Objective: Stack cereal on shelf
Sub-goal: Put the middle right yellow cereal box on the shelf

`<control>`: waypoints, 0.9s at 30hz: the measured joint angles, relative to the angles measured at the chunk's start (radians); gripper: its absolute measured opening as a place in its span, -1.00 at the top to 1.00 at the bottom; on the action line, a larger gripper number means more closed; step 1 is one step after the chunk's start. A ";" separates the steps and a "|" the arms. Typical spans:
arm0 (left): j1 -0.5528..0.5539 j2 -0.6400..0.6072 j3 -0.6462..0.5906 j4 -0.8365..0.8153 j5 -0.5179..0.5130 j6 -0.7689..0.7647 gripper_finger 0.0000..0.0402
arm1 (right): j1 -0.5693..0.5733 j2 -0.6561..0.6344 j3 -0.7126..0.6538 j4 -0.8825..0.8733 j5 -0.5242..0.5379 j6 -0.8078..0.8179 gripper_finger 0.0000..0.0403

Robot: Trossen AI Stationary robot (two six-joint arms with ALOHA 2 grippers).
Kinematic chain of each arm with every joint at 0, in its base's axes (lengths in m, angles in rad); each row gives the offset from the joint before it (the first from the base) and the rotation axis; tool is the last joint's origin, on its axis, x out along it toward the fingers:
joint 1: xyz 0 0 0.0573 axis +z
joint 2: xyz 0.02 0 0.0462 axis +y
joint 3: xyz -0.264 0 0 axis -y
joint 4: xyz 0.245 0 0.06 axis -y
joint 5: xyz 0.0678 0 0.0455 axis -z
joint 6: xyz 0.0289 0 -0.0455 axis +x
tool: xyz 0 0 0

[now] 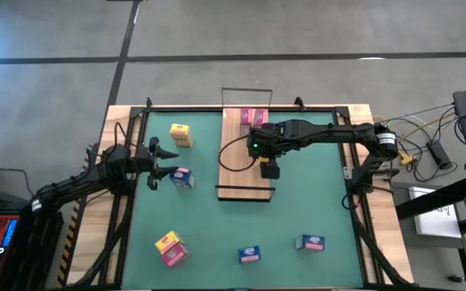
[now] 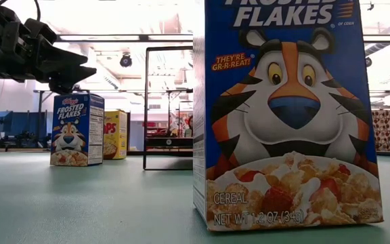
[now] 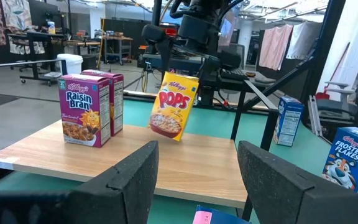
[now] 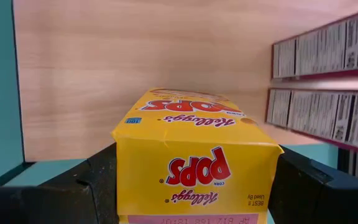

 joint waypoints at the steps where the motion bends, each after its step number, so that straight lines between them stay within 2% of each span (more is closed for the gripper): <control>1: 0.000 0.000 0.000 0.000 0.000 0.000 -0.01 | -0.001 0.000 0.000 0.004 0.000 0.000 -0.41; 9: 0.000 0.000 0.000 0.000 0.000 0.000 -0.01 | -0.028 0.000 0.000 0.057 -0.027 -0.090 -0.41; 27: 0.000 0.000 0.000 0.000 0.000 0.000 -0.01 | -0.069 0.002 -0.001 0.156 -0.060 -0.175 -0.41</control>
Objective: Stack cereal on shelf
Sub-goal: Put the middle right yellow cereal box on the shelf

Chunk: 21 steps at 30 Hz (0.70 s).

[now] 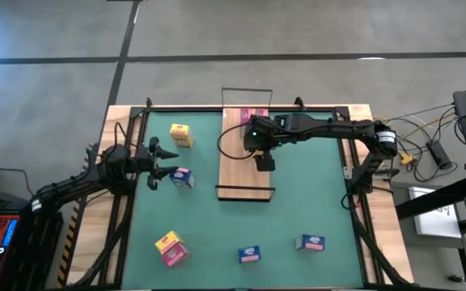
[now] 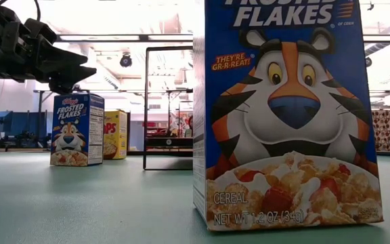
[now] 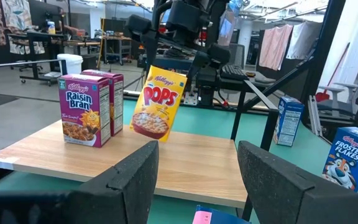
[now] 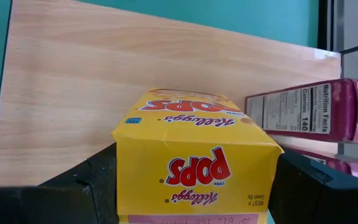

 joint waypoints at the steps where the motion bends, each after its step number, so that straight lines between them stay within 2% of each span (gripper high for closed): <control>1: 0.000 0.000 0.000 0.000 0.000 0.000 -0.01 | -0.003 0.000 0.000 0.000 -0.001 -0.002 -0.41; 21: 0.000 0.003 0.000 0.000 0.000 0.000 -0.01 | -0.049 0.040 0.002 0.016 -0.020 -0.065 -0.44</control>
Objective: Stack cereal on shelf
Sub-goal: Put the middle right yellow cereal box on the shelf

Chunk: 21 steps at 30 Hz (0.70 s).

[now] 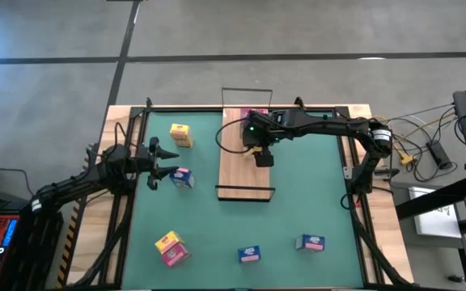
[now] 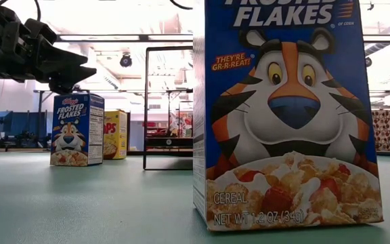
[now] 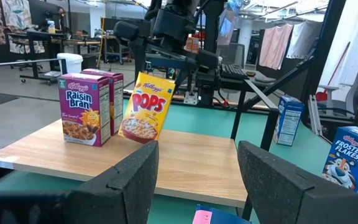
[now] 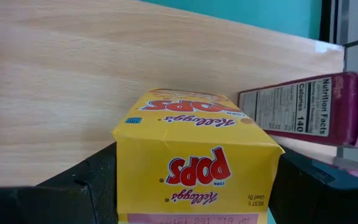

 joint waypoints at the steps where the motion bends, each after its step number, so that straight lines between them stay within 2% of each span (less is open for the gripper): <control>1: 0.000 0.000 0.000 0.000 0.000 0.000 -0.01 | 0.000 0.002 0.000 0.003 0.000 -0.006 -0.44; 15: 0.000 0.001 0.000 0.000 0.000 0.000 -0.01 | -0.048 0.030 0.007 0.026 -0.060 -0.014 -0.44; 21: 0.000 0.001 0.000 0.000 0.000 0.000 -0.01 | -0.048 0.031 0.006 0.028 -0.051 0.000 -0.44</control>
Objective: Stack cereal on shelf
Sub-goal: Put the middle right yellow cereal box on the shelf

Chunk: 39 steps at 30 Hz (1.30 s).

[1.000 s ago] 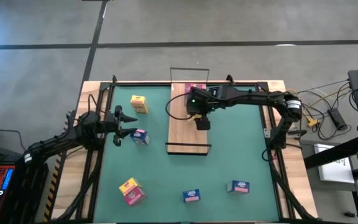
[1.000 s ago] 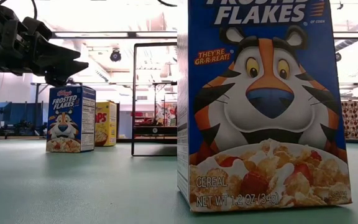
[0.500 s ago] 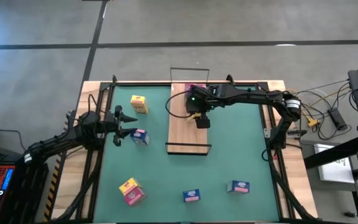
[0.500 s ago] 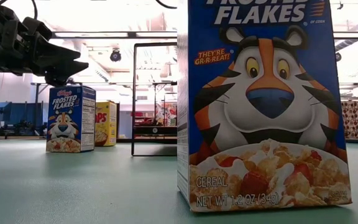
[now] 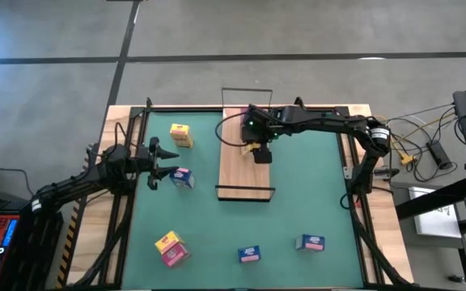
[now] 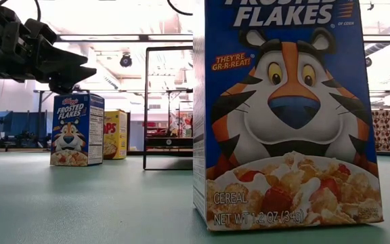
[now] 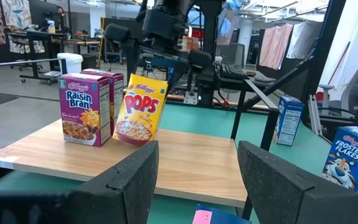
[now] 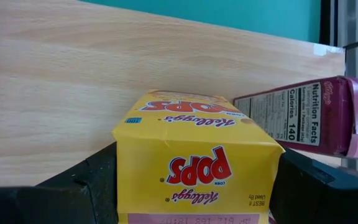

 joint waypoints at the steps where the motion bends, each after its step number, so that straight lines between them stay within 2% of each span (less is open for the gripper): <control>1: 0.000 0.000 0.000 0.000 0.000 0.000 -0.01 | 0.000 0.000 0.000 0.000 0.000 0.006 -0.44; 10: 0.000 0.000 0.000 0.000 0.000 0.000 -0.01 | 0.000 0.000 -0.001 -0.001 -0.001 -0.005 -0.46; 22: 0.000 0.000 0.000 0.000 0.000 0.000 -0.01 | -0.002 0.005 -0.005 -0.007 -0.002 0.007 -0.71; 31: 0.000 0.000 0.000 0.000 0.000 0.000 -0.01 | 0.000 0.003 0.061 -0.057 0.000 0.023 -0.73; 39: 0.000 0.000 0.000 0.000 0.000 0.000 -0.01 | 0.000 0.009 0.064 -0.068 0.001 0.041 -0.73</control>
